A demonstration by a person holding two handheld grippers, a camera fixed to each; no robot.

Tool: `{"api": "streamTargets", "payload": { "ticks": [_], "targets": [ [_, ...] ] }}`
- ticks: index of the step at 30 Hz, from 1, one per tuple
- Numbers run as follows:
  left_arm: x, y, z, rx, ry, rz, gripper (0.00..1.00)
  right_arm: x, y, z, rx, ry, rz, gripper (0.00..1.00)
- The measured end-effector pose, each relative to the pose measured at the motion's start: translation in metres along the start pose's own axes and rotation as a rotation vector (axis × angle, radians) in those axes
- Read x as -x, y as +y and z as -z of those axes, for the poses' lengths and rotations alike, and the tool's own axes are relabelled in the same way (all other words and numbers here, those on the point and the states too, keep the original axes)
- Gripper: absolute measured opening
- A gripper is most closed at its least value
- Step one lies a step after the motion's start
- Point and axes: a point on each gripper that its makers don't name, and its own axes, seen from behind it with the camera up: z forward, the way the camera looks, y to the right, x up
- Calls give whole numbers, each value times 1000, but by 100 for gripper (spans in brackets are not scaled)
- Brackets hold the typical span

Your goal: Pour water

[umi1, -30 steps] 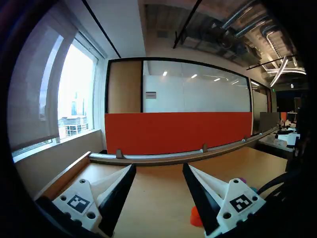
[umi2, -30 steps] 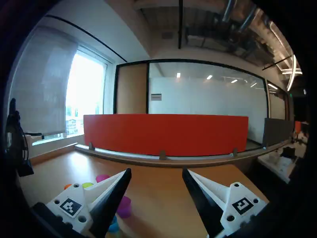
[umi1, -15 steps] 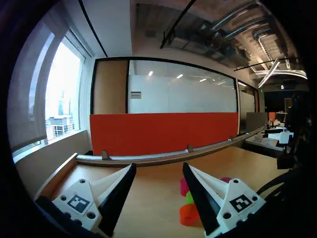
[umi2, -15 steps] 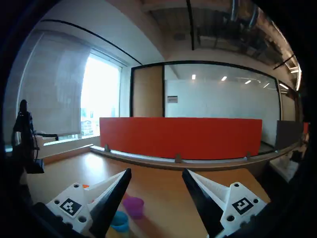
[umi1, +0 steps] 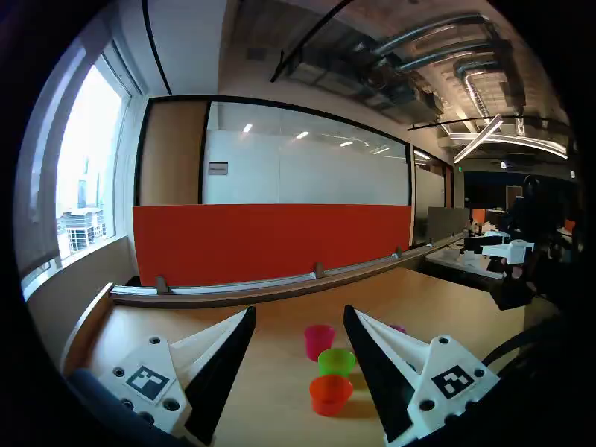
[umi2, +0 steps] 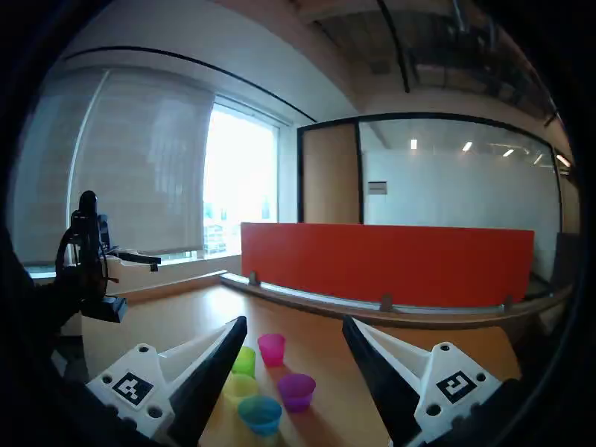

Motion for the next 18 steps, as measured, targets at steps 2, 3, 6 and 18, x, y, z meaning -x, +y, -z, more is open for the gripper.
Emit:
{"api": "streamTargets", "payload": {
  "ticks": [2, 3, 6, 18],
  "targets": [
    [0, 3, 0, 19, -2, -3, 86, 1, -5, -1, -18, -9, 3, 99],
    [0, 5, 0, 30, -4, -5, 86, 2, -7, -2, -26, -16, 2, 99],
    [1, 10, 0, 61, -11, -11, 86, 4, -11, -4, -46, -31, -3, 100],
    [13, 17, -5, 124, -69, -82, 86, 18, -22, -8, -110, -85, 33, 99]
  ]
}}
